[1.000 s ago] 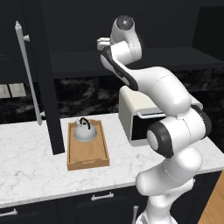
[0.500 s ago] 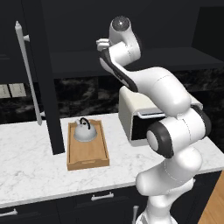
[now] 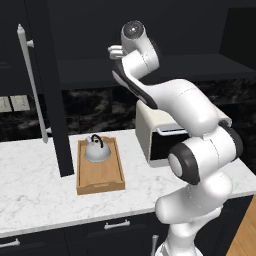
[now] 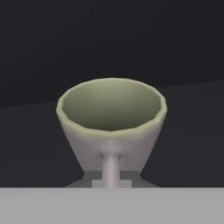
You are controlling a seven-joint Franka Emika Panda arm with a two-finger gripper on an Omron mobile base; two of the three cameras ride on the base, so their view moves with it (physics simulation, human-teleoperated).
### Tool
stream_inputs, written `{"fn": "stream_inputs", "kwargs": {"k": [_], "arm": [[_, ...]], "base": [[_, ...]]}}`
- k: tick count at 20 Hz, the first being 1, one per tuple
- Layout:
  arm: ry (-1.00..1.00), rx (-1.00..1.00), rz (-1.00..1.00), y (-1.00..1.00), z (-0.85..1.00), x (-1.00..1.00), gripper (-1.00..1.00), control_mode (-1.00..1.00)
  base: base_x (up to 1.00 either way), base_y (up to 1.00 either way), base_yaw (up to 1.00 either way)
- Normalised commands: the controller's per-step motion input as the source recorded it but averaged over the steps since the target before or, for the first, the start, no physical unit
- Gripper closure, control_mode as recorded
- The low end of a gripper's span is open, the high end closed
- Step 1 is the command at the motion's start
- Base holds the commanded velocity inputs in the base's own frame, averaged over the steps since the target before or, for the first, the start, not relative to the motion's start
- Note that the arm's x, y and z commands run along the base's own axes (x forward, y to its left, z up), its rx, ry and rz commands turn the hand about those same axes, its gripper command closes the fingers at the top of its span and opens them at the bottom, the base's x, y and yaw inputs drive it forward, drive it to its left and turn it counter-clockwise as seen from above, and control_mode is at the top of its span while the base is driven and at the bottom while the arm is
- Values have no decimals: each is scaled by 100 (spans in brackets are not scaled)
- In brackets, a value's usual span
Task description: Pick the kettle from the counter and place it on the tray. Then pick the mug from the cabinet and place it on the tray. Then close the cabinet doors.
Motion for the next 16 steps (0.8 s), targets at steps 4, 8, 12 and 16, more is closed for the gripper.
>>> {"fn": "stream_inputs", "kwargs": {"k": [4,8,12,16], "arm": [[-2,0,2,-1,0,-60,100,-100],[-9,0,3,0,0,-85,100,-100],[-9,0,6,0,0,-93,100,-100],[0,6,15,0,0,-92,100,-100]], "base": [[0,0,0],[0,0,0],[0,0,0],[0,0,0]]}}
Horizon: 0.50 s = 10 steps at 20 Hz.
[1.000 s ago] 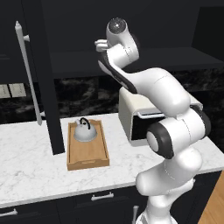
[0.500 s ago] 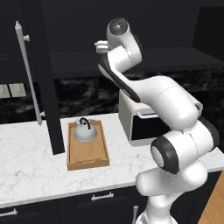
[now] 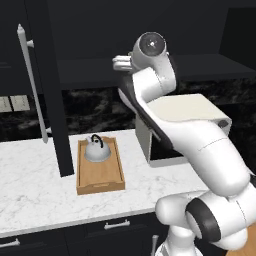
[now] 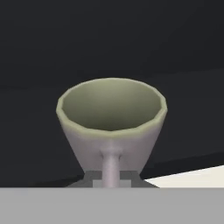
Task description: Pick the kettle from the counter and place it on the tray. Then pick the mug from the cabinet and place it on the tray. Then close the cabinet doors.
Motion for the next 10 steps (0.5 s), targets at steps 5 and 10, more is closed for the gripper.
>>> {"fn": "stream_inputs", "kwargs": {"k": [5,10], "arm": [[1,6,33,0,0,-86,100,-100],[0,0,45,1,-10,-87,100,-100]], "base": [[0,0,0],[0,0,0]]}}
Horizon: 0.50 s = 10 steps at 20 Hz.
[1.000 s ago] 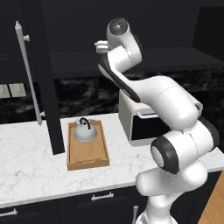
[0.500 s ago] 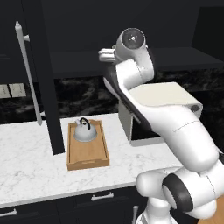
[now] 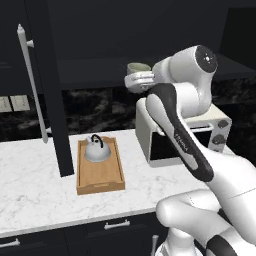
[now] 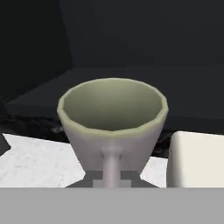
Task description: Pick the kettle from the counter and place it on the tray. Then pick the mug from the cabinet and place it on the tray. Then close the cabinet doors.
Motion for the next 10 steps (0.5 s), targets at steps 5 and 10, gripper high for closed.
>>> {"fn": "stream_inputs", "kwargs": {"k": [5,10], "arm": [[0,0,44,5,-31,-74,100,-100],[1,-5,30,20,-70,-48,100,-100]], "base": [[0,0,0],[0,0,0]]}}
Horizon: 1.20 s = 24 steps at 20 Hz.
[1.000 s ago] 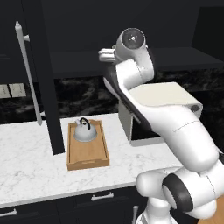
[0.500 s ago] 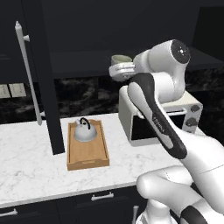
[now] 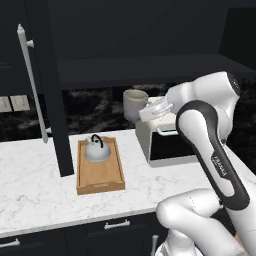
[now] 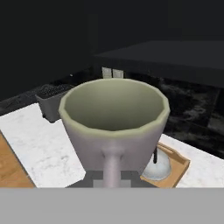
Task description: Pick the kettle from the counter and place it on the tray. Then pick the mug from the cabinet and place it on the tray. Then close the cabinet doors.
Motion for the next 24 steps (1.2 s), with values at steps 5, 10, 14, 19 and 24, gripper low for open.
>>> {"fn": "stream_inputs", "kwargs": {"k": [5,10,14,19,24], "arm": [[0,-9,6,41,-85,-15,100,-100],[6,-3,1,40,-79,9,100,-100],[12,-4,8,24,-70,37,100,-100],[16,-7,1,22,-68,57,100,-100],[12,-4,0,29,-61,55,100,-100]], "base": [[0,0,0],[0,0,0],[0,0,0],[0,0,0],[0,0,0]]}}
